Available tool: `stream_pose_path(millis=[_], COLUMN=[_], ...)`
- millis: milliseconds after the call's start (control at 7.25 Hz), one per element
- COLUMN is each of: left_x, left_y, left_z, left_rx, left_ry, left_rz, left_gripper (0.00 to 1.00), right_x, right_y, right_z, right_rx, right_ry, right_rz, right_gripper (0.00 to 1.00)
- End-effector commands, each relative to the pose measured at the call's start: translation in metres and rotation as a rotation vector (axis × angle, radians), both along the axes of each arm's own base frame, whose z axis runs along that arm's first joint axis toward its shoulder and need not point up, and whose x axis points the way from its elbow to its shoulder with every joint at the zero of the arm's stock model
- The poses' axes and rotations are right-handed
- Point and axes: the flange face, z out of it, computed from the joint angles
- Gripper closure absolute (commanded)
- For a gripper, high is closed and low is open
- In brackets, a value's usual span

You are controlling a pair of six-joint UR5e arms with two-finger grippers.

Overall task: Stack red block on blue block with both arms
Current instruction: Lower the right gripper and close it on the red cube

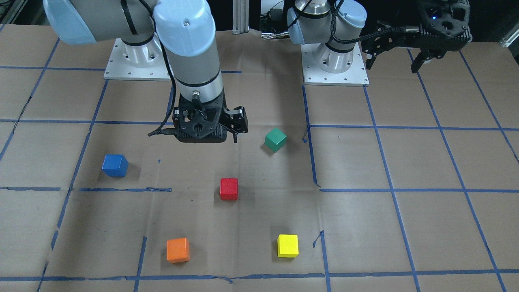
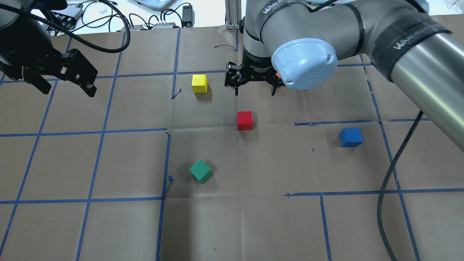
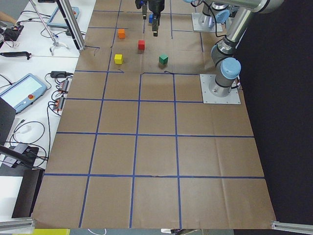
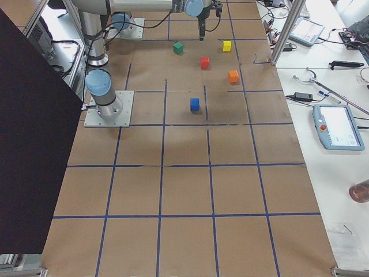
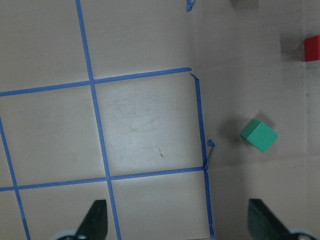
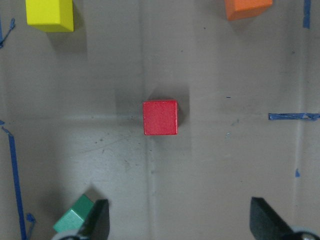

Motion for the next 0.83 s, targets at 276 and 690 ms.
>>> stream_pose_path(millis=[276,690], left_x=[-0.005,-0.013], left_y=[0.001,-0.005], left_z=[-0.016,-0.029], left_rx=[0.026,0.057], left_ry=[0.049,0.043], left_rz=[0.04,0.081], left_gripper=[0.0,0.0], right_x=[0.044,0.032], right_y=[-0.04,-0.036], right_z=[-0.081,-0.129], right_rx=[0.077,0.041], right_ry=[0.101,0.071], right_rz=[-0.028,-0.07], right_gripper=[0.01,0.0])
